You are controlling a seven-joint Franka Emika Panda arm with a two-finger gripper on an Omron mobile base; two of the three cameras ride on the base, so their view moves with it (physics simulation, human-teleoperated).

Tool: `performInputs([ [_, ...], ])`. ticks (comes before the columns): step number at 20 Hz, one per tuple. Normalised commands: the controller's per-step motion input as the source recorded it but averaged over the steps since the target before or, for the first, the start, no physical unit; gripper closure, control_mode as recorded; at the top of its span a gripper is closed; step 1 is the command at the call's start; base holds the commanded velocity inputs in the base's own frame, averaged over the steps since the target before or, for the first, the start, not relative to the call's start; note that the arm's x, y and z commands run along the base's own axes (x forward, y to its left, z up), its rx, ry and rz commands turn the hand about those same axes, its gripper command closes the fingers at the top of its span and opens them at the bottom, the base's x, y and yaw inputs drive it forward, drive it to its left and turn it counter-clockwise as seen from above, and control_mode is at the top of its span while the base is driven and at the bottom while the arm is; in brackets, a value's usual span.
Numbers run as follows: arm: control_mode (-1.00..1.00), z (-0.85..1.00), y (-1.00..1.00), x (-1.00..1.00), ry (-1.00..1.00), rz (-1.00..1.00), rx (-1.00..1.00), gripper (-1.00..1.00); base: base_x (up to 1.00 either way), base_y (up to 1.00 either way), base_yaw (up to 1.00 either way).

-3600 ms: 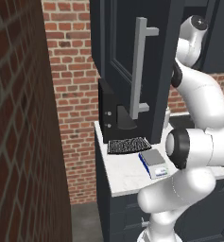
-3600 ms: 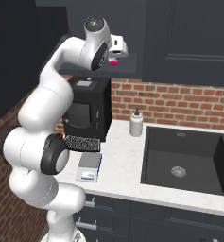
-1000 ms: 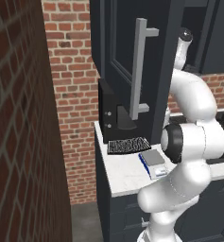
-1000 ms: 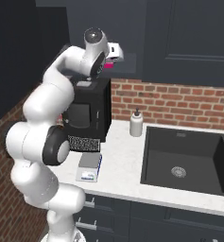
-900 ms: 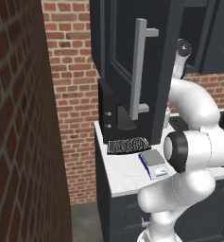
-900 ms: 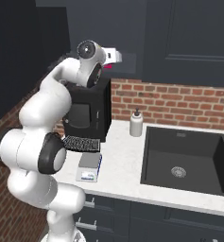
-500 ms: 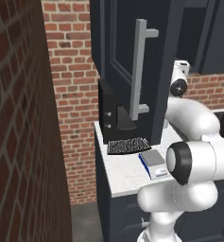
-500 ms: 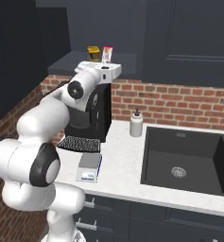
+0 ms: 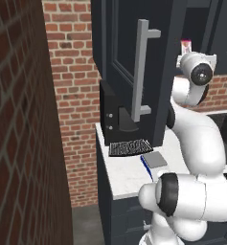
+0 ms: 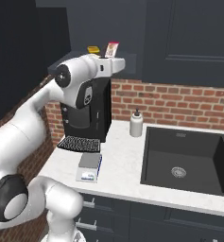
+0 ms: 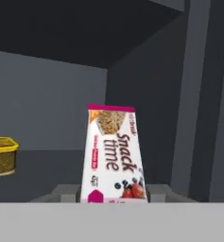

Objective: Pick the bar and place it on the digital scale for weighing, and close the cabinet.

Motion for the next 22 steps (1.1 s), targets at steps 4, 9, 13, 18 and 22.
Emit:
performInputs([
  [4,-1.0,0.09,0.0,-1.0,0.45,-0.1,0.04,1.0,0.0,0.0,0.0],
  [9,-1.0,-0.4,-0.02,-1.0,0.21,-0.03,0.03,1.0,0.0,0.0,0.0],
  [13,-1.0,-0.94,-0.15,-1.0,0.0,0.0,0.0,1.0,0.0,0.0,0.0],
  [18,-1.0,-1.0,-0.1,-1.0,0.02,0.08,0.04,1.0,0.0,0.0,0.0],
  [22,-1.0,-0.86,-0.08,-0.63,0.21,0.14,0.12,1.0,0.0,0.0,0.0],
])
